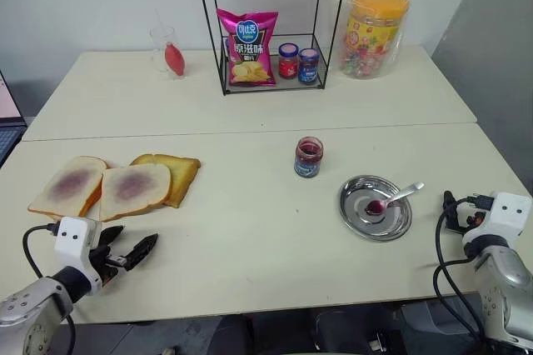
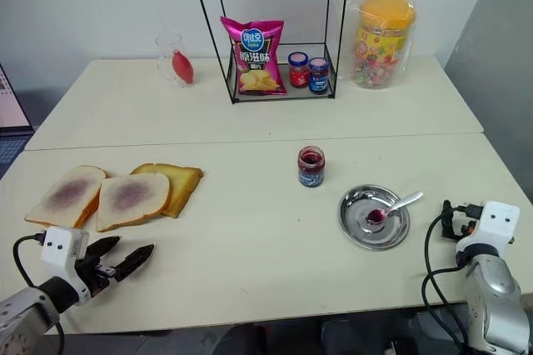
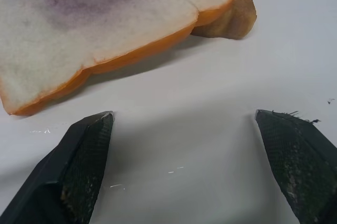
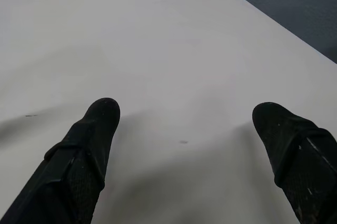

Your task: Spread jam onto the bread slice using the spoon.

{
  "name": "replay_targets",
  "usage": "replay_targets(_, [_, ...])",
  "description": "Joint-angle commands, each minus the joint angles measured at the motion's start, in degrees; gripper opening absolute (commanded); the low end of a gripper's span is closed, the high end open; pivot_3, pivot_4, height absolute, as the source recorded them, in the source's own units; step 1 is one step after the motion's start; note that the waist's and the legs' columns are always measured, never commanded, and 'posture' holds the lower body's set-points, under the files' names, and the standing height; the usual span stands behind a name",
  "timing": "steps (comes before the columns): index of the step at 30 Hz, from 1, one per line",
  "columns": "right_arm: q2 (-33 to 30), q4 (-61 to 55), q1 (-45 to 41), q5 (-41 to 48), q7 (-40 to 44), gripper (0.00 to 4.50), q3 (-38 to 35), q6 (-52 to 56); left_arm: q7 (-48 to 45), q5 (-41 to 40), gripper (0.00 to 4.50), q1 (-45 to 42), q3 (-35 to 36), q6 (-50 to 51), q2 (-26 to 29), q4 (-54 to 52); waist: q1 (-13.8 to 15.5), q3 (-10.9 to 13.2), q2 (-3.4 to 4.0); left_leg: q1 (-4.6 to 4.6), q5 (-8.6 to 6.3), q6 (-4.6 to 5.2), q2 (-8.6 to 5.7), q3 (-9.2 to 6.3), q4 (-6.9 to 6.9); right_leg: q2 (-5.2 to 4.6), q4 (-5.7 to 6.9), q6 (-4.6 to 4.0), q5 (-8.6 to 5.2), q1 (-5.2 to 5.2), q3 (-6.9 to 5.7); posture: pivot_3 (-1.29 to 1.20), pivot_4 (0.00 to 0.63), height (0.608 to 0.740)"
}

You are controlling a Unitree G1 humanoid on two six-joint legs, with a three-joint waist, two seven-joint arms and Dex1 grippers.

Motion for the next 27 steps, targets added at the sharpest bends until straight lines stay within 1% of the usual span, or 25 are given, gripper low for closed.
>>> replay_targets(1, [-0.6, -1.29, 0.46, 0.15, 0.2, 4.45, -1.5, -1.0, -0.09, 1.12, 4.5, 0.57, -0.66, -0.88, 0.43, -1.15, 0.0, 0.0, 0.0, 0.0, 0.0, 0.0, 0.0, 0.0, 0.0, 0.0, 0.0, 0.0, 0.0, 0.0, 0.0, 0.0, 0.15, 0.74])
replay_targets(5, [-0.57, -1.42, 0.49, 0.17, 0.02, 4.45, -1.59, -0.89, 0.21, 0.05, 4.5, -0.17, -0.39, 0.5, -0.09, -1.19, 0.01, 0.0, 0.0, 0.0, 0.0, 0.0, 0.0, 0.0, 0.0, 0.0, 0.0, 0.0, 0.0, 0.0, 0.0, 0.0, 0.15, 0.74])
replay_targets(8, [-0.58, -1.4, 0.6, 0.21, 0.01, 4.45, -1.73, -0.91, -0.35, -0.85, 4.5, 0.9, -0.33, 1.54, -0.24, -2.39, 0.01, 0.0, 0.0, 0.01, 0.0, 0.0, 0.0, 0.0, 0.01, 0.0, 0.01, 0.0, 0.0, 0.0, 0.01, 0.0, 0.15, 0.74])
replay_targets(11, [-0.76, -1.84, 0.55, 0.15, 0.01, 4.45, -1.69, -0.79, 0.12, -4.63, 4.5, 2.89, 1.08, 4.85, -1.89, -5.29, -0.01, 0.0, 0.0, 0.0, 0.0, 0.0, 0.03, 0.0, 0.01, -0.01, 0.0, -0.01, 0.0, 0.01, 0.04, 0.0, 0.15, 0.74])
replay_targets(13, [-1.45, -2.92, 0.38, 0.03, 0.27, 4.45, -1.59, -0.42, 1.88, -9.23, 4.5, 3.42, 2.89, 8.86, -3.74, -7.38, -0.02, 0.0, 0.0, 0.0, 0.0, 0.0, 0.04, 0.02, 0.01, -0.02, -0.01, 0.01, 0.0, 0.01, 0.06, 0.0, 0.15, 0.74])
replay_targets(16, [-3.51, -5.56, -0.24, 0.55, 2.31, 4.45, -0.78, 0.53, 9.14, -22.93, 4.5, 1.53, 8.52, 19.61, -7.63, -8.32, -0.01, 0.02, 0.03, -0.01, 0.0, 0.0, 0.04, 0.01, 0.02, -0.03, 0.01, 0.07, 0.04, 0.01, 0.05, 0.0, 0.15, 0.74])
replay_targets(18, [-7.49, -10.95, -3.62, 5.95, 7.48, 4.45, 0.31, 4.52, 14.46, -32.64, 4.5, 1.64, 11.52, 24.64, -10.95, -8.03, -0.26, 0.09, 0.15, 0.0, 0.0, 0.0, 0.02, -0.04, 0.06, 0.01, 0.04, 0.08, 0.04, 0.02, -0.02, 0.0, 0.15, 0.74])
replay_targets(19, [-10.3, -14.46, -6.77, 11.97, 12.04, 4.45, 1.48, 8.14, 18.04, -38.52, 4.5, 1.34, 13.34, 26.3, -12.87, -6.97, -0.44, 0.14, 0.21, 0.02, 0.0, 0.0, 0.07, 0.0, 0.1, 0.0, 0.09, 0.11, 0.06, 0.01, 0.06, 0.0, 0.15, 0.74])
replay_targets(21, [-14.37, -18.49, -10.34, 20.0, 18.2, 4.45, 3.24, 13.55, 23.24, -45.82, 4.5, 0.16, 15.69, 27.71, -14.7, -5.07, -0.94, 0.18, 0.22, 0.09, 0.0, 0.01, 0.01, 0.08, 0.13, 0.0, 0.13, 0.42, 0.24, 0.02, 0.17, 0.0, 0.15, 0.74])
replay_targets(22, [-16.05, -19.94, -11.49, 25.96, 20.86, 4.45, 3.79, 17.59, 26.09, -48.34, 4.5, -1.84, 16.65, 27.31, -15.16, -3.39, -0.91, 0.18, 0.14, 0.13, 0.01, 0.02, 0.0, 0.03, 0.15, 0.02, 0.17, 0.45, 0.26, 0.04, 0.15, 0.0, 0.15, 0.74])
replay_targets(24, [-18.21, -21.36, -12.91, 34.74, 23.6, 4.45, 4.46, 23.53, 29.62, -51.41, 4.5, -4.82, 17.01, 26.61, -15.04, -1.46, -0.21, -0.02, -0.3, 0.16, 0.02, 0.03, -0.06, -0.24, 0.15, 0.21, 0.19, 0.41, 0.24, 0.12, -0.05, 0.0, 0.15, 0.74])
replay_targets(25, [-19.52, -22.25, -13.79, 39.07, 25.63, 4.45, 6.11, 26.34, 30.11, -51.55, 4.5, -6.58, 16.03, 26.44, -14.68, -0.9, 0.23, -0.14, -0.59, 0.13, 0.02, 0.03, -0.07, -0.39, 0.15, 0.29, 0.18, 0.31, 0.2, 0.15, -0.18, 0.0, 0.15, 0.74])
replay_targets(27, [-21.48, -23.05, -14.99, 44.82, 28.16, 4.45, 8.33, 29.89, 31.42, -51.7, 4.5, -9.11, 14.68, 25.98, -14.51, 0.19, 0.81, -0.17, -0.65, 0.12, 0.01, 0.01, 0.01, -0.65, 0.14, 0.34, 0.17, -0.04, 0.0, 0.1, -0.56, 0.0, 0.15, 0.74])
